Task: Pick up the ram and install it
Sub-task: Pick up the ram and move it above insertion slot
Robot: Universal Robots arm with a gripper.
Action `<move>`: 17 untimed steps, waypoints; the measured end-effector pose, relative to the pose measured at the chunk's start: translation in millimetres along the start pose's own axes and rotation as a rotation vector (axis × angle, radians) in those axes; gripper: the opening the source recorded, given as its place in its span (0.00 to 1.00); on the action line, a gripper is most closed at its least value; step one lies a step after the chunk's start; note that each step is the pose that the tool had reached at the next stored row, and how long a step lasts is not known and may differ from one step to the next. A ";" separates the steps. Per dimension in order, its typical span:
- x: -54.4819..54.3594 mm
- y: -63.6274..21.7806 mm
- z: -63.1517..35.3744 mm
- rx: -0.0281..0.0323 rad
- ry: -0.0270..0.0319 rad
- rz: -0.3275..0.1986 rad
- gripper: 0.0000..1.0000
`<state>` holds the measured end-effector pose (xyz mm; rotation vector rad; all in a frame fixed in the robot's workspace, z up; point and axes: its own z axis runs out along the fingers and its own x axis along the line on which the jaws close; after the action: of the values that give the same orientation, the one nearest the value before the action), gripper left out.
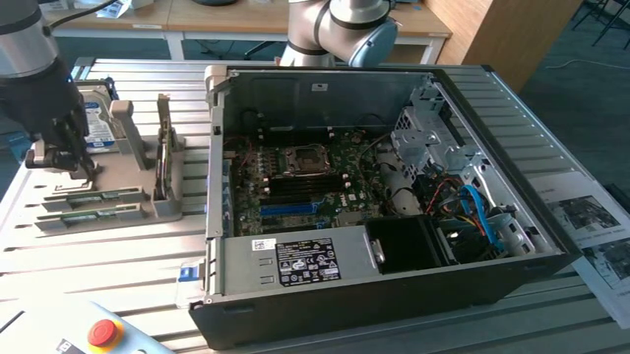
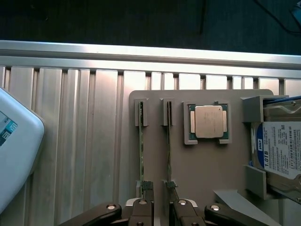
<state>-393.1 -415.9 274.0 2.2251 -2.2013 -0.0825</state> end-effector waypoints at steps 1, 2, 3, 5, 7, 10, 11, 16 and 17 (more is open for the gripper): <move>0.0 0.0 1.3 -0.0001 0.0000 0.000 0.24; 0.1 -0.1 2.8 0.0000 0.0000 0.000 0.24; 0.1 -0.2 4.3 -0.0001 0.0000 0.000 0.24; 0.2 -0.3 7.7 0.0000 0.0000 0.000 0.24; 0.3 -0.5 11.4 0.0000 -0.0001 0.000 0.24; 0.5 -0.7 16.8 0.0000 0.0000 0.000 0.24; 0.6 -0.8 18.7 0.0000 0.0000 0.000 0.24; 0.8 -1.1 26.9 0.0000 0.0000 0.000 0.24; 0.8 -1.1 27.5 0.0000 0.0000 0.000 0.24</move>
<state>-393.3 -415.9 246.5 2.2251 -2.2014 -0.0825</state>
